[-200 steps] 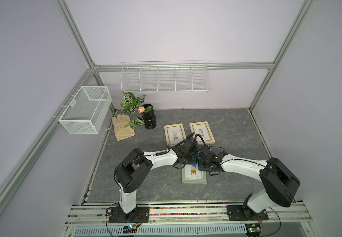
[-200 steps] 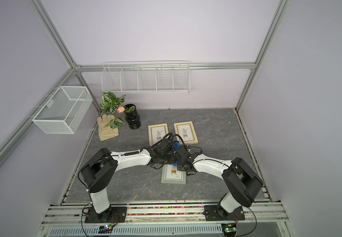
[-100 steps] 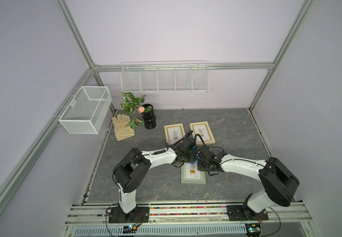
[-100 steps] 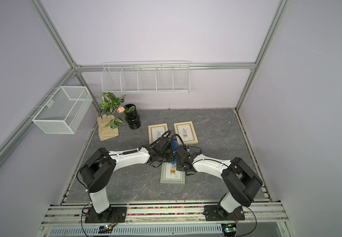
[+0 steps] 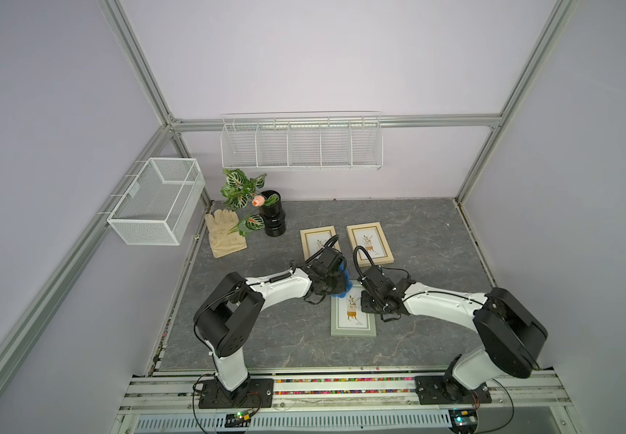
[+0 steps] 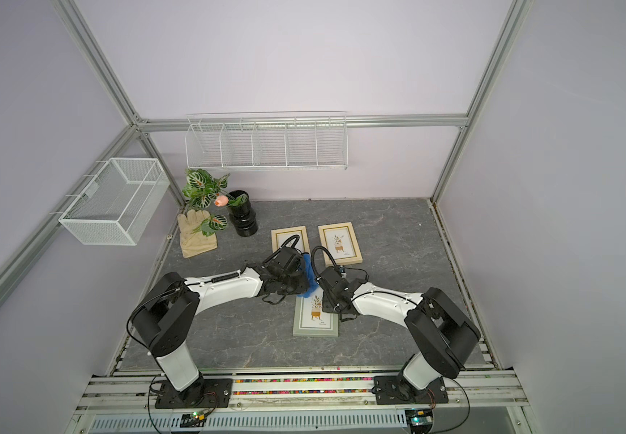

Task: Wipe the picture frame with a cloth
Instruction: Wipe the dirt from the picture frame.

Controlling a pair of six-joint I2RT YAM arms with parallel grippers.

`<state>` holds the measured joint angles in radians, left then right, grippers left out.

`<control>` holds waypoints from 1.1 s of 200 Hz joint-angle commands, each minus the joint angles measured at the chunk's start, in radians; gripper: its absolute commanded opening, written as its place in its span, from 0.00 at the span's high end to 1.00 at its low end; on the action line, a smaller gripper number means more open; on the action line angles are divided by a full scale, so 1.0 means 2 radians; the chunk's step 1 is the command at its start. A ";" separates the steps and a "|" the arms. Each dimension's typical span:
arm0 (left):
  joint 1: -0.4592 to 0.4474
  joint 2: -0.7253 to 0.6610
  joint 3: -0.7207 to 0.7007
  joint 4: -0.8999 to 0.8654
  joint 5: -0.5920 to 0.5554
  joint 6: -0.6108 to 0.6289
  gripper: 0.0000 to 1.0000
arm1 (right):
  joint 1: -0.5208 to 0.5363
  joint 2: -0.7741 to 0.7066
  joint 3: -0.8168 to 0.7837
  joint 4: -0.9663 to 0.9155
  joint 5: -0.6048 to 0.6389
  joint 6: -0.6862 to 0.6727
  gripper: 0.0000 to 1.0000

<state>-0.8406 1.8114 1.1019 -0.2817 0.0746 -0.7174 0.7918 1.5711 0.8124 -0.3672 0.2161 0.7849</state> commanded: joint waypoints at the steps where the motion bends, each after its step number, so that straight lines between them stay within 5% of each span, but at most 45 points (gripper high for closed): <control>1: -0.025 0.046 0.027 -0.002 0.006 -0.011 1.00 | -0.005 0.013 -0.014 -0.043 0.015 0.002 0.82; 44: -0.024 0.067 0.059 -0.002 0.016 -0.018 1.00 | -0.004 0.011 -0.014 -0.045 0.016 0.003 0.82; 87: 0.010 -0.018 -0.014 -0.078 -0.061 0.012 1.00 | -0.004 0.008 -0.016 -0.051 0.022 0.002 0.82; 114: 0.006 -0.063 -0.063 -0.046 -0.019 0.024 1.00 | -0.004 0.015 -0.011 -0.048 0.021 0.000 0.82; 174: -0.087 -0.113 -0.138 0.056 0.001 -0.044 1.00 | -0.004 0.019 -0.007 -0.050 0.015 -0.002 0.82; 220: -0.120 -0.106 -0.159 0.029 -0.023 -0.063 1.00 | -0.004 0.016 -0.016 -0.048 0.013 0.002 0.82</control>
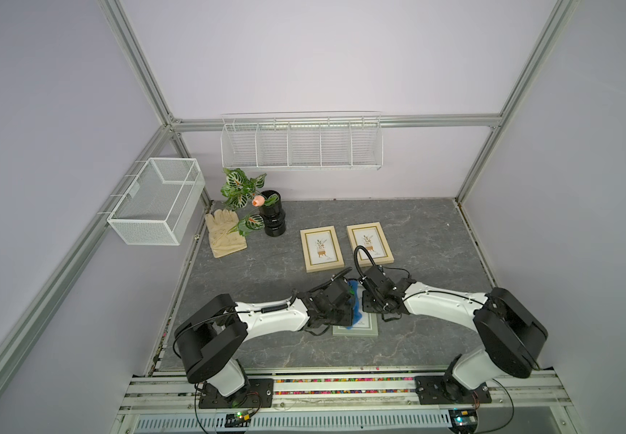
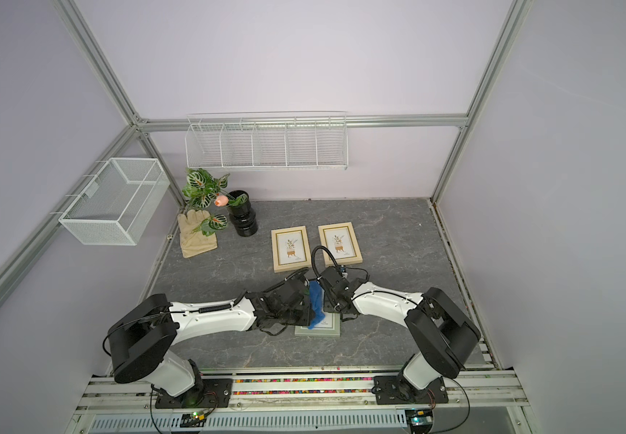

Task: Wipe the picture frame with a cloth
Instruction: Wipe the dirt from the picture frame.

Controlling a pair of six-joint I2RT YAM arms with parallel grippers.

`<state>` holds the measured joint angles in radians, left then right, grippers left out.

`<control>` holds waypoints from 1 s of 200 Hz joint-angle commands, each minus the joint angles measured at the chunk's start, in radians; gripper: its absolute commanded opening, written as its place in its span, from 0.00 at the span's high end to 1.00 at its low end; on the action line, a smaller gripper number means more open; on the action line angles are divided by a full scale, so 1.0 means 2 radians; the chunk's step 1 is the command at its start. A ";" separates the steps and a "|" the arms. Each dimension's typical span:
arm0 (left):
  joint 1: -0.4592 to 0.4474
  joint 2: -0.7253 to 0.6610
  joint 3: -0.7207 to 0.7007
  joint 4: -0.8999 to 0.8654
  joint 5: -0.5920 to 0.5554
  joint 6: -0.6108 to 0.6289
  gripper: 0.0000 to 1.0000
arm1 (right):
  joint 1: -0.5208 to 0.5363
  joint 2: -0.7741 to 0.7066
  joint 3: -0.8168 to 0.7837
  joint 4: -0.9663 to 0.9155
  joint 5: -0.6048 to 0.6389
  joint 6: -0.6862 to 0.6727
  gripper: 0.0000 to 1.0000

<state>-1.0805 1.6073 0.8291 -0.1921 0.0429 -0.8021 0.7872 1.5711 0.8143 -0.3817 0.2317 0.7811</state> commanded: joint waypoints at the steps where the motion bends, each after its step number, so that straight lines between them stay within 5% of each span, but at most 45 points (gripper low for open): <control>1: 0.000 -0.005 -0.023 -0.017 -0.007 -0.020 1.00 | -0.002 0.017 -0.017 -0.041 0.005 0.004 0.82; 63: 0.015 -0.050 -0.070 -0.043 -0.019 -0.026 1.00 | -0.002 0.015 -0.015 -0.045 0.008 0.003 0.82; 115: -0.024 0.012 -0.002 -0.029 -0.011 -0.018 1.00 | -0.002 0.021 -0.005 -0.049 0.006 0.000 0.82; 166: 0.011 -0.056 -0.078 -0.044 -0.021 -0.019 1.00 | -0.005 0.022 -0.007 -0.047 0.009 -0.001 0.82; 200: -0.010 -0.045 -0.048 -0.056 -0.035 -0.010 1.00 | -0.004 0.031 -0.002 -0.041 0.004 -0.001 0.81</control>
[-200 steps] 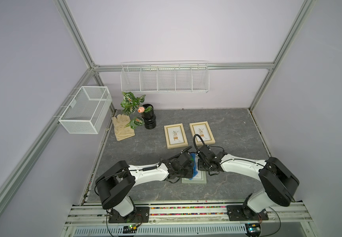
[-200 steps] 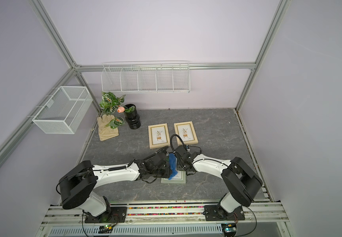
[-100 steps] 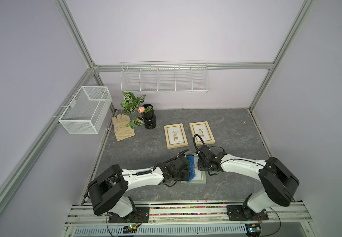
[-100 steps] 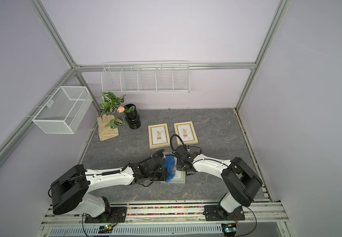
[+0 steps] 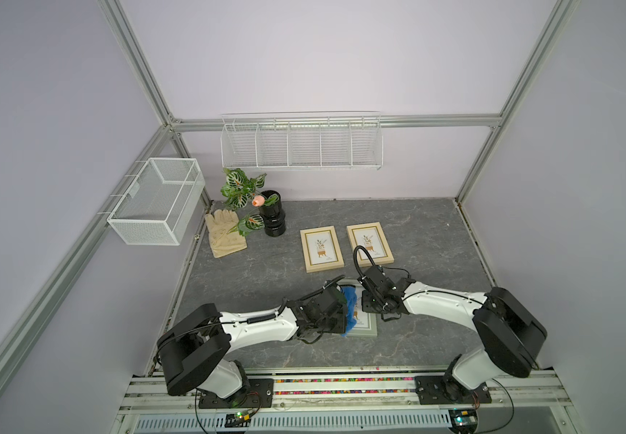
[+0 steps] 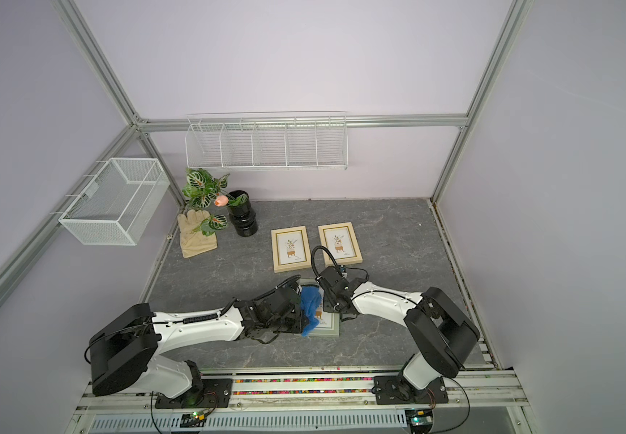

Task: Wipe the picture frame with a cloth
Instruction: Wipe the dirt from the picture frame.

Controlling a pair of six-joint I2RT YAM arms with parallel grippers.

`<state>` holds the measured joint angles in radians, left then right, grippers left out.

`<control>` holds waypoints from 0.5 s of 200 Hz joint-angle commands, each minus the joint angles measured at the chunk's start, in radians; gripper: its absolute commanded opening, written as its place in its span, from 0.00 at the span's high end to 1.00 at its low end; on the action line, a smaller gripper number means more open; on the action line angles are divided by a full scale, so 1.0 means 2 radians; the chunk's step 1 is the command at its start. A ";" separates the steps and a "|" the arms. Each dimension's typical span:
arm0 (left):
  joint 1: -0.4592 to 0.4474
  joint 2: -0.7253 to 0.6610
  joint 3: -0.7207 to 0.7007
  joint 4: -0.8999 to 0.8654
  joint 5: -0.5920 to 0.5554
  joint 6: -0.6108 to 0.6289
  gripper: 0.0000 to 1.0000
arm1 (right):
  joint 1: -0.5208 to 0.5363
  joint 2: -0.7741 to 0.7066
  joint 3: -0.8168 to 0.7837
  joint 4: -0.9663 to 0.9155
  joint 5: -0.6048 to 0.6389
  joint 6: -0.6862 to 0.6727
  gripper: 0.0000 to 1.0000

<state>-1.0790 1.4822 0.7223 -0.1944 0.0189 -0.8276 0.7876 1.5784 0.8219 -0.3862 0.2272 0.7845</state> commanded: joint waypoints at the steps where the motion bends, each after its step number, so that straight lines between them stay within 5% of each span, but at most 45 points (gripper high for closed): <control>1: -0.012 0.019 0.006 -0.054 -0.022 0.003 1.00 | -0.005 0.028 -0.006 -0.039 0.006 -0.003 0.81; 49: -0.037 0.057 0.028 -0.009 0.017 0.004 1.00 | -0.005 0.028 0.004 -0.046 0.011 -0.006 0.81; 100: -0.037 -0.005 -0.045 -0.023 0.004 -0.019 1.00 | -0.006 0.029 0.003 -0.046 0.013 -0.007 0.81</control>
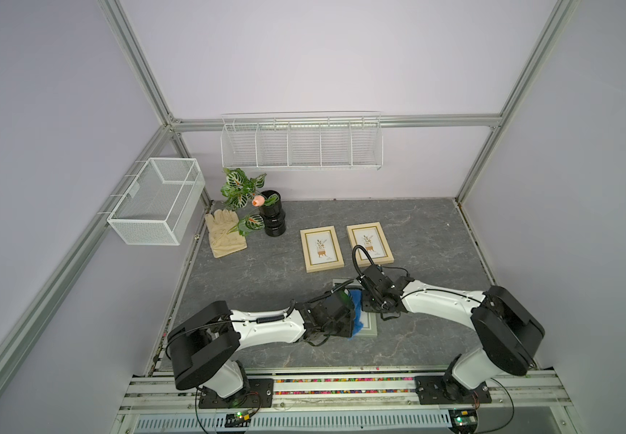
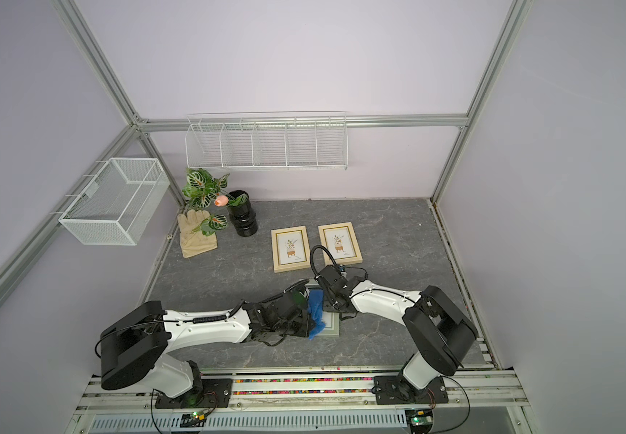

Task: Wipe the picture frame with a cloth
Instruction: Wipe the dirt from the picture frame.

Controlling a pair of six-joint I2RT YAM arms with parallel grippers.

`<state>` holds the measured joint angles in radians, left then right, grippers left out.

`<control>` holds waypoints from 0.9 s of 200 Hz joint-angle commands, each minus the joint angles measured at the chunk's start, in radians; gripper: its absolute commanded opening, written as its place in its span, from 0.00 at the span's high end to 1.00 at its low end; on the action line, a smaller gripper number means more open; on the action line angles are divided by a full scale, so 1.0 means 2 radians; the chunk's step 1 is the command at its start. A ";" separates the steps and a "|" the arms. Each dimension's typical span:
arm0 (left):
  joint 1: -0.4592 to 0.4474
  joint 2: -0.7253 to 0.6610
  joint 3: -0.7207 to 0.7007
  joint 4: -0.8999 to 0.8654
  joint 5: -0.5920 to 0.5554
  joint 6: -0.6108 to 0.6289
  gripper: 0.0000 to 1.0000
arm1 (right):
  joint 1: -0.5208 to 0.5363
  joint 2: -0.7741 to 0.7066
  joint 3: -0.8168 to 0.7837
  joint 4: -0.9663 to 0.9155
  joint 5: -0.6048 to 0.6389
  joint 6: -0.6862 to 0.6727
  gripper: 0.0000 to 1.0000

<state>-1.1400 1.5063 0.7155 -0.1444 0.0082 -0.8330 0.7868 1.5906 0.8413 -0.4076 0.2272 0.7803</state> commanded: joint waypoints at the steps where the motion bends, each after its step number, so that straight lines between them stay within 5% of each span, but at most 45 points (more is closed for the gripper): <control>1: -0.007 -0.017 -0.042 -0.047 0.009 -0.016 1.00 | -0.006 0.023 -0.006 -0.035 0.013 -0.005 0.81; 71: -0.007 0.014 -0.009 -0.037 0.016 -0.004 1.00 | -0.005 0.022 -0.005 -0.040 0.013 -0.003 0.81; 118: 0.031 -0.059 -0.082 -0.070 0.003 -0.002 1.00 | -0.007 0.032 -0.003 -0.035 0.012 -0.005 0.81; 180: 0.056 -0.125 -0.063 -0.088 -0.023 0.041 1.00 | -0.007 0.053 0.016 -0.032 0.006 -0.013 0.81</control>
<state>-1.0409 1.2778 0.5781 -0.2516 -0.0021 -0.8013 0.7853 1.6375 0.8917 -0.4202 0.2279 0.7734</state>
